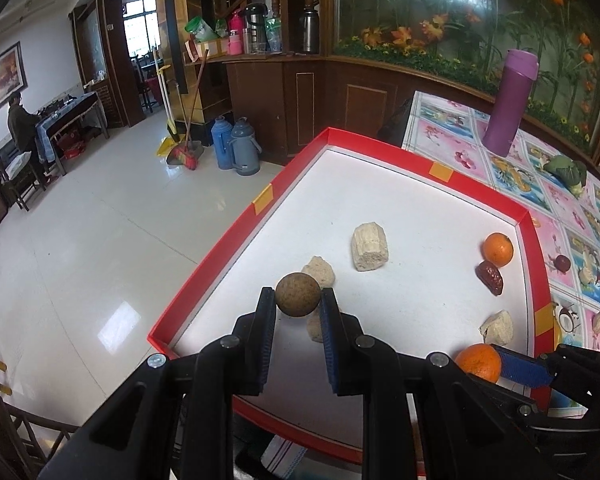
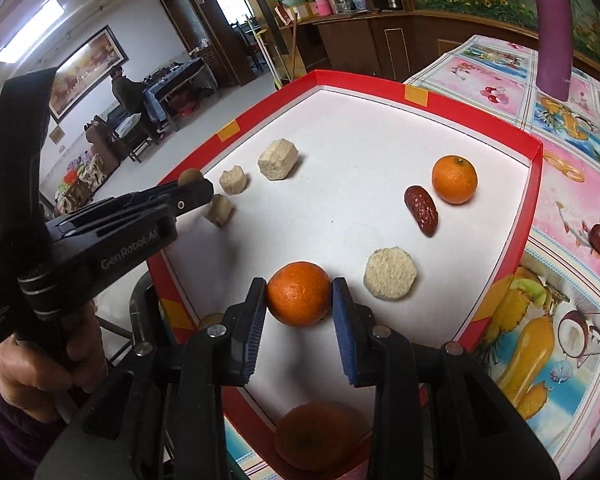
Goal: Organize fruits
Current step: 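Carry the orange into the tray and release while the left tool releases the kiwi, then move both tools back over the remaining fruit on the tablecloth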
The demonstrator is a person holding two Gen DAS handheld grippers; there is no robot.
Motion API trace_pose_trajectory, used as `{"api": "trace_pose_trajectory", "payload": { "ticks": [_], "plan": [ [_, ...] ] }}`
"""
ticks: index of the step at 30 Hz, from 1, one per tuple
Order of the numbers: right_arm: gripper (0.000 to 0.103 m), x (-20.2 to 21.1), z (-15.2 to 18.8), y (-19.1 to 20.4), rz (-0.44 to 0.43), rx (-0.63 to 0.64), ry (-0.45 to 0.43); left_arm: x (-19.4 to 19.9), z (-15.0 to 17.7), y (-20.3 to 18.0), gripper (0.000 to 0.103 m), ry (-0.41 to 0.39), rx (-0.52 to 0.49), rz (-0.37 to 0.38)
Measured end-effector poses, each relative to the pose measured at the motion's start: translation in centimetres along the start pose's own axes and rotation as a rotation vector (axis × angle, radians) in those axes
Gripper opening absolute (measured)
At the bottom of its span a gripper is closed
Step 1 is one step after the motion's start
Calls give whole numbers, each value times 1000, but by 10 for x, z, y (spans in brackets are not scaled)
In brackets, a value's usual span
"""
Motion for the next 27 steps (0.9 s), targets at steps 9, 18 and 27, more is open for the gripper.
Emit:
{"api": "trace_pose_trajectory", "payload": {
  "ticks": [9, 18, 27],
  "plan": [
    [35, 2, 0, -4, 19, 3, -2, -3, 3, 0, 21, 3, -25, -26],
    [51, 12, -2, -11, 20, -17, -20, -1, 4, 1, 27, -4, -25, -50],
    [55, 35, -8, -32, 58, -84, -96, 13, 6, -1, 54, -26, -22, -73]
  ]
}}
Point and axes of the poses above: each gripper's, at about its wrist camera, not at the fingertips, and x roughly against the way its jaws point, y to its left, z to its underside, the point moved 9 cm from there along -x, roughly the way its jaws point, and after that the axes turned 10 degrees about x, right-handed, at the moved point
